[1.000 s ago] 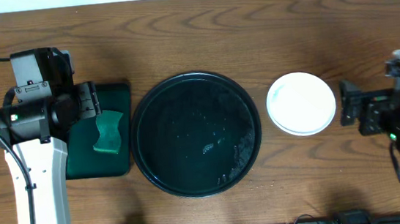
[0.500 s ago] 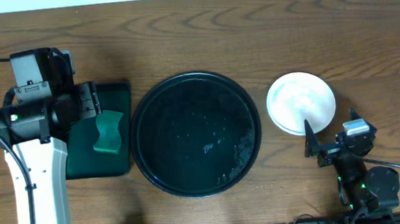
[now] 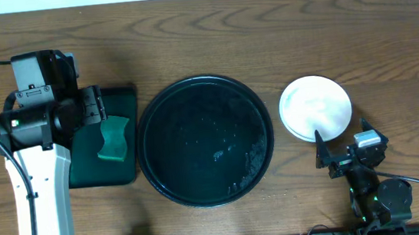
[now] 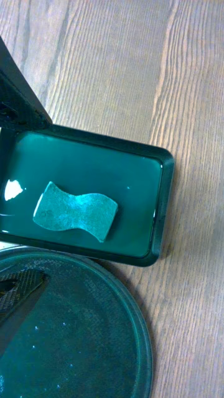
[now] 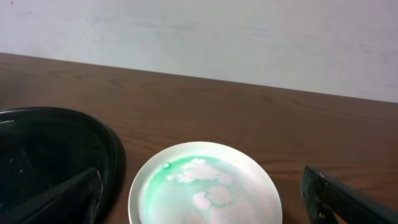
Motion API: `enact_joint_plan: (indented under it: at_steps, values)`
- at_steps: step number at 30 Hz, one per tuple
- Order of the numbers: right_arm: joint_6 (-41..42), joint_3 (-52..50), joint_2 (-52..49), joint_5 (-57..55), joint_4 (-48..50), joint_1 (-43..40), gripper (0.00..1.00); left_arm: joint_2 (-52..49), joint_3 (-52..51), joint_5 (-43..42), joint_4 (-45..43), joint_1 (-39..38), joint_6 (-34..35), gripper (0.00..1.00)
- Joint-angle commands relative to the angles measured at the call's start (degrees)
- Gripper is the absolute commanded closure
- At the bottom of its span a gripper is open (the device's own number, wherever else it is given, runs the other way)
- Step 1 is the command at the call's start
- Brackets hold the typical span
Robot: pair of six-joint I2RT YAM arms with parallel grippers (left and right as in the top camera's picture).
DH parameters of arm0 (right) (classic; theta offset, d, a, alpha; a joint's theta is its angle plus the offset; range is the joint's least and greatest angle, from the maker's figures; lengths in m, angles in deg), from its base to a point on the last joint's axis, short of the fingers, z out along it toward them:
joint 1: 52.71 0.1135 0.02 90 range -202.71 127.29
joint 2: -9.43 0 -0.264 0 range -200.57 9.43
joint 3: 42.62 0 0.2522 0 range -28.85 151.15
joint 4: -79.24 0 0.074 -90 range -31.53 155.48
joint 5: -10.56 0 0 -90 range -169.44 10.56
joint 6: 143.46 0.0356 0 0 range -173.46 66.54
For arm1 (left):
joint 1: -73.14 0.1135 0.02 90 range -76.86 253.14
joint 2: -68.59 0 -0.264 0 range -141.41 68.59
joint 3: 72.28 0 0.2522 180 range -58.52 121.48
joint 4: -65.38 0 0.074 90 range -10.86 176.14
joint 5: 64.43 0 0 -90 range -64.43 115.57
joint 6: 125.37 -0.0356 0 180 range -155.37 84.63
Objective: Clean dirty plates on tray and stack at the side
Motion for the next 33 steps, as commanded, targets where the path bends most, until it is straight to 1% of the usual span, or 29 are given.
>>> enact_joint_plan:
  at_steps: [1, 3, 33]
  values:
    - [-0.7, -1.3, 0.5, 0.5, 1.8, -0.2, 0.01, 0.3, 0.2, -0.1, 0.1, 0.2, 0.2, 0.28]
    - [-0.7, -2.3, 0.5, 0.5, 4.0, -0.2, 0.01, 0.3, 0.2, -0.1, 0.1, 0.2, 0.2, 0.28]
    - [-0.7, -2.3, 0.5, 0.5, 3.8, -0.3, 0.01, 0.3, 0.2, -0.1, 0.1, 0.2, 0.2, 0.28]
